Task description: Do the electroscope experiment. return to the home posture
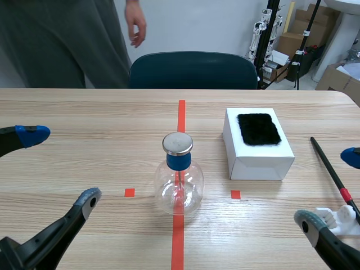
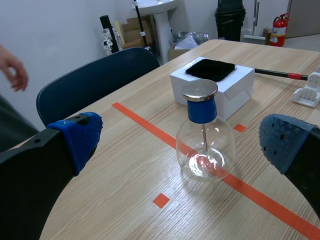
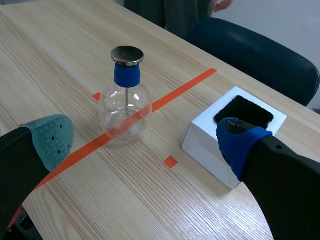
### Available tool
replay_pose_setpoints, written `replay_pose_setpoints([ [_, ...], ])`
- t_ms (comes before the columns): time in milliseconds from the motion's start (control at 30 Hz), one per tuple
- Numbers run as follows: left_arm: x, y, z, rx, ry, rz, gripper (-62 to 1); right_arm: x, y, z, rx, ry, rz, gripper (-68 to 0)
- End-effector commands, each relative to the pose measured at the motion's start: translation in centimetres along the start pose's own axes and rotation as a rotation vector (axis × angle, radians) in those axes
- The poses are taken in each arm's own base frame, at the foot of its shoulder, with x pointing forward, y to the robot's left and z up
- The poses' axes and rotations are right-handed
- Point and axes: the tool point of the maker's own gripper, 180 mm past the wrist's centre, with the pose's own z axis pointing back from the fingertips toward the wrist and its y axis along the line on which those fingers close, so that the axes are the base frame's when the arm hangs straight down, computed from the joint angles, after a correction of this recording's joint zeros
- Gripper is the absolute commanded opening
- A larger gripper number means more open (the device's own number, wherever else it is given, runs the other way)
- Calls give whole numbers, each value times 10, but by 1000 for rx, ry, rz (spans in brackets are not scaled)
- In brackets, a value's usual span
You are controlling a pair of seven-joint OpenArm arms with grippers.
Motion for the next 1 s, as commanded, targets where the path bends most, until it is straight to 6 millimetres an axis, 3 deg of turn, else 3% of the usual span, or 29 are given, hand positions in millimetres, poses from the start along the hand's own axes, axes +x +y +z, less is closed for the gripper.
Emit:
replay_pose_setpoints([
  [0,11,0,-3,2,-43,0,14,6,-2,-1,-5,-21,2,-93],
  [967,11,-3,-3,-16,-42,-24,14,5,-2,-1,-5,-15,3,-93],
])
